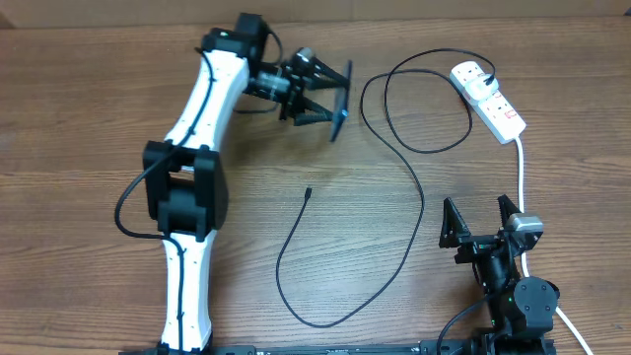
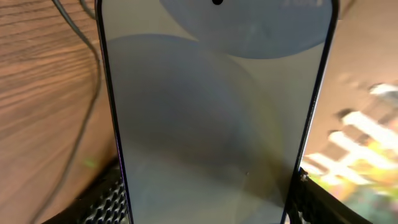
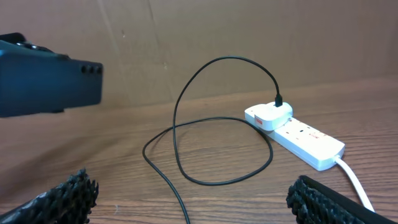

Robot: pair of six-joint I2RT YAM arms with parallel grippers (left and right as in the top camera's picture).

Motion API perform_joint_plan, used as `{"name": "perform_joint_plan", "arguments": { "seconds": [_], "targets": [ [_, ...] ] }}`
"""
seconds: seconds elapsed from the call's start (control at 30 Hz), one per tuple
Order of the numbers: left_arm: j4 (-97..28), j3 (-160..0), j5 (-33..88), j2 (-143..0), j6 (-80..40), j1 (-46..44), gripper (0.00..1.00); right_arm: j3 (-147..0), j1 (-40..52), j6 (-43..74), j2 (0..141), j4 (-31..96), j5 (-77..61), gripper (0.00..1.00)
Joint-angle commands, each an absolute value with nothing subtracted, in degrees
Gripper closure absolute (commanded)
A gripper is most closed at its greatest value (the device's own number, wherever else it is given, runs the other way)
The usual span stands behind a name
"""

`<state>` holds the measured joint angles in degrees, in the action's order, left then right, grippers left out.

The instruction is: Plug charger to phone and switch on socket

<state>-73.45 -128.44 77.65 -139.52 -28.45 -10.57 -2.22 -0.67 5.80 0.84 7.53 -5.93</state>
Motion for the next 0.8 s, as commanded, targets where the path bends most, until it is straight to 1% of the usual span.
{"name": "perform_joint_plan", "arguments": {
  "seconds": [0.0, 0.13, 0.77],
  "targets": [
    [-73.4, -130.3, 88.6, -139.1, -32.2, -7.7, 0.36, -1.8, -0.4, 6.0, 0.2, 7.3, -5.6, 0.00],
    [-73.5, -130.3, 90.1, -139.1, -32.2, -6.4, 0.38, -1.8, -0.4, 6.0, 0.2, 7.3, -5.6, 0.00],
    [-73.7, -130.3, 90.1, -139.1, -33.0, -6.3, 0.39, -1.8, -0.4, 6.0, 0.2, 7.3, -5.6, 0.00]
  ]
}}
